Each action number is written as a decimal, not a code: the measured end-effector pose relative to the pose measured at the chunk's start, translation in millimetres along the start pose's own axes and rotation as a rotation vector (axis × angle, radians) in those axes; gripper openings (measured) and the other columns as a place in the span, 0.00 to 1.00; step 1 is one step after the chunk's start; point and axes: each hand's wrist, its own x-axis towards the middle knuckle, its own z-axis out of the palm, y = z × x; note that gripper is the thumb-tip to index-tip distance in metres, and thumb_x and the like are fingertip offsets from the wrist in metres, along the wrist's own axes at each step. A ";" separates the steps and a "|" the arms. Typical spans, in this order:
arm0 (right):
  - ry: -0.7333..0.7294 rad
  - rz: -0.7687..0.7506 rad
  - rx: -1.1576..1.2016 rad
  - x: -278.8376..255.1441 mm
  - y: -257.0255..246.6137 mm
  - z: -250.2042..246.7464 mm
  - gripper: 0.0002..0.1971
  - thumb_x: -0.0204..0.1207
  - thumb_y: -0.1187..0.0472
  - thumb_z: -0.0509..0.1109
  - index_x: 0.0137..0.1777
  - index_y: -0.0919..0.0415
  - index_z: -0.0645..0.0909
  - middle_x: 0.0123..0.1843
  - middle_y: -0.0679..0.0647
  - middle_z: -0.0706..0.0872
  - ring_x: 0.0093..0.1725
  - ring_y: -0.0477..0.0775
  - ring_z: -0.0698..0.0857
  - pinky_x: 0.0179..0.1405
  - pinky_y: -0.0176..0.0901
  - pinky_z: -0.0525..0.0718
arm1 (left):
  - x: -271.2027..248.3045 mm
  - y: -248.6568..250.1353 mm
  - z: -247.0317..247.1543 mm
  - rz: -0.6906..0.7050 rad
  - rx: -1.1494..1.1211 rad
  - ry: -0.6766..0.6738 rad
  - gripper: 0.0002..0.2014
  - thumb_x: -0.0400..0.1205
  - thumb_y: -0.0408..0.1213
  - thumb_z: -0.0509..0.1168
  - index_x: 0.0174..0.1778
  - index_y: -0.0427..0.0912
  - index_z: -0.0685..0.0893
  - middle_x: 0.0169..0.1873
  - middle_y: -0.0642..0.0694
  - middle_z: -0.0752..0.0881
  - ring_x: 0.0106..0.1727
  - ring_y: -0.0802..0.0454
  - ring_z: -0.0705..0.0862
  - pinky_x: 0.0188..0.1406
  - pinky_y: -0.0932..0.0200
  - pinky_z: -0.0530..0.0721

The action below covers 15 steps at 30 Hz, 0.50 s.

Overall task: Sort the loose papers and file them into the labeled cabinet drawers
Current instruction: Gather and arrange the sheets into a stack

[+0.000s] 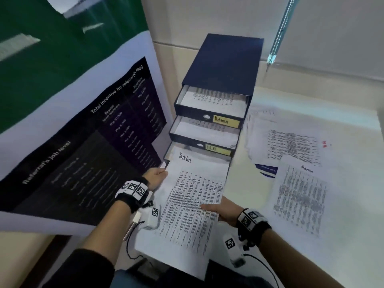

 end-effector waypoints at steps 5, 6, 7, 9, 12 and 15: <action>0.122 0.075 0.272 0.0 -22.8 10.6 0.39 0.76 0.46 0.75 0.79 0.67 0.65 0.65 0.57 0.86 0.51 0.49 0.88 0.54 0.43 0.86 | 9.1 -20.6 -17.9 0.003 -0.157 0.015 0.15 0.85 0.47 0.65 0.57 0.40 0.86 0.52 0.32 0.88 0.49 0.40 0.87 0.55 0.47 0.85; 0.181 0.087 0.318 0.3 -32.3 7.7 0.39 0.75 0.44 0.75 0.77 0.67 0.67 0.62 0.59 0.87 0.52 0.53 0.87 0.54 0.43 0.82 | 10.4 -18.3 -18.9 -0.016 -0.196 -0.005 0.17 0.84 0.50 0.66 0.62 0.42 0.84 0.52 0.35 0.88 0.47 0.42 0.87 0.44 0.52 0.88; 0.256 0.110 0.292 1.8 -40.1 3.0 0.39 0.69 0.38 0.76 0.70 0.66 0.73 0.50 0.59 0.88 0.44 0.57 0.85 0.53 0.43 0.77 | 12.6 -15.8 -19.3 -0.031 -0.195 -0.040 0.17 0.83 0.52 0.66 0.62 0.46 0.83 0.50 0.39 0.87 0.44 0.43 0.87 0.33 0.56 0.87; 0.378 0.110 0.208 16.7 -36.7 -17.5 0.40 0.54 0.26 0.77 0.44 0.64 0.76 0.25 0.56 0.74 0.28 0.59 0.77 0.50 0.47 0.75 | 15.5 -10.4 -19.7 -0.017 -0.114 -0.126 0.14 0.82 0.51 0.68 0.60 0.48 0.81 0.46 0.43 0.88 0.42 0.47 0.87 0.30 0.61 0.85; 0.417 0.118 0.174 18.6 -42.5 -29.8 0.32 0.62 0.29 0.76 0.34 0.60 0.71 0.19 0.53 0.67 0.19 0.55 0.70 0.33 0.47 0.75 | 25.3 -5.8 -18.2 0.040 -0.108 -0.205 0.07 0.84 0.41 0.67 0.50 0.40 0.84 0.38 0.44 0.87 0.35 0.51 0.85 0.35 0.62 0.81; 0.248 0.135 0.003 -8.4 -61.9 -21.2 0.27 0.67 0.35 0.77 0.36 0.60 0.77 0.23 0.54 0.72 0.18 0.48 0.69 0.21 0.36 0.71 | 47.2 -4.9 -19.2 0.044 -0.093 -0.070 0.10 0.83 0.44 0.68 0.43 0.40 0.83 0.31 0.42 0.81 0.33 0.49 0.77 0.34 0.60 0.72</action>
